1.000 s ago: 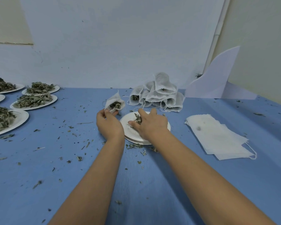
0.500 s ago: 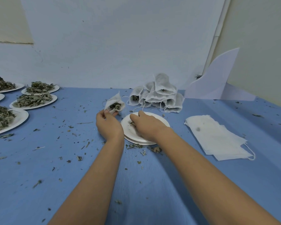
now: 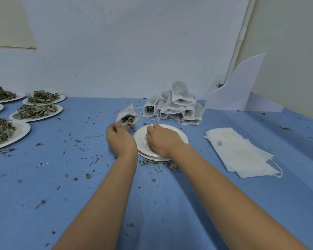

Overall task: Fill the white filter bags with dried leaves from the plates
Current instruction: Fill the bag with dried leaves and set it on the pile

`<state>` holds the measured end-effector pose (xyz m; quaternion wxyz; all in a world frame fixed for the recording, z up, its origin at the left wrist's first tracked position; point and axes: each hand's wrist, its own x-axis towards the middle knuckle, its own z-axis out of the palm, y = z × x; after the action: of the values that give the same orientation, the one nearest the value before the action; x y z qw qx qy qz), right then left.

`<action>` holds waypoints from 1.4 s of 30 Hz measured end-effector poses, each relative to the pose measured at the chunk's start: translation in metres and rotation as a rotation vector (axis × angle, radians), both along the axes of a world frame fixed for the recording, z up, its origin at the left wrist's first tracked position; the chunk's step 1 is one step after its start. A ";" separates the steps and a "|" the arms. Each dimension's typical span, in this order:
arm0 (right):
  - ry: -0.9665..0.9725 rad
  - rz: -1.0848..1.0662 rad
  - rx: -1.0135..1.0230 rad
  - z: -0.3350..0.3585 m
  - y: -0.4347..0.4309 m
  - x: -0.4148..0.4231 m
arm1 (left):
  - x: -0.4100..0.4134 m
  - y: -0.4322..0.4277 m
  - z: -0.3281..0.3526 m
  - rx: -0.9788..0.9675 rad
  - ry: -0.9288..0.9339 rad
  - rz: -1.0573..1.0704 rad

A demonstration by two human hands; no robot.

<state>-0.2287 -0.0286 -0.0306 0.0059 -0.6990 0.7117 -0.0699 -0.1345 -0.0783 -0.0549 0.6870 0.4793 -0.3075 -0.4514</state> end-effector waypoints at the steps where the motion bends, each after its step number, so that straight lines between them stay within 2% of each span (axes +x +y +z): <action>1: -0.001 0.003 -0.013 0.001 0.000 0.000 | 0.000 0.000 0.000 0.001 0.000 -0.002; 8: -0.063 0.041 -0.106 0.002 0.006 -0.002 | -0.001 0.003 0.002 -0.043 0.004 -0.044; 11: -0.178 0.040 -0.135 0.001 0.007 -0.003 | -0.002 0.006 0.003 -0.065 -0.014 -0.087; 14: -0.255 -0.012 -0.180 0.002 0.007 -0.003 | -0.003 0.008 0.003 -0.081 -0.073 -0.099; 19: -0.134 -0.134 -0.260 0.004 0.010 -0.008 | -0.003 0.009 0.003 -0.061 -0.088 -0.101; 26: -0.277 -0.223 -0.218 0.002 0.017 -0.005 | -0.002 0.008 0.003 -0.047 -0.078 -0.101; 33: -0.105 -0.224 -0.299 -0.003 0.022 -0.003 | -0.001 0.008 0.003 -0.030 -0.055 -0.096; 42: -0.010 -0.136 -0.193 -0.008 0.017 -0.004 | -0.001 0.010 0.004 -0.032 -0.070 -0.103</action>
<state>-0.2323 -0.0120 -0.0391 -0.0627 -0.6461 0.7473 -0.1420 -0.1358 -0.0679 -0.0509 0.6593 0.4671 -0.3628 -0.4642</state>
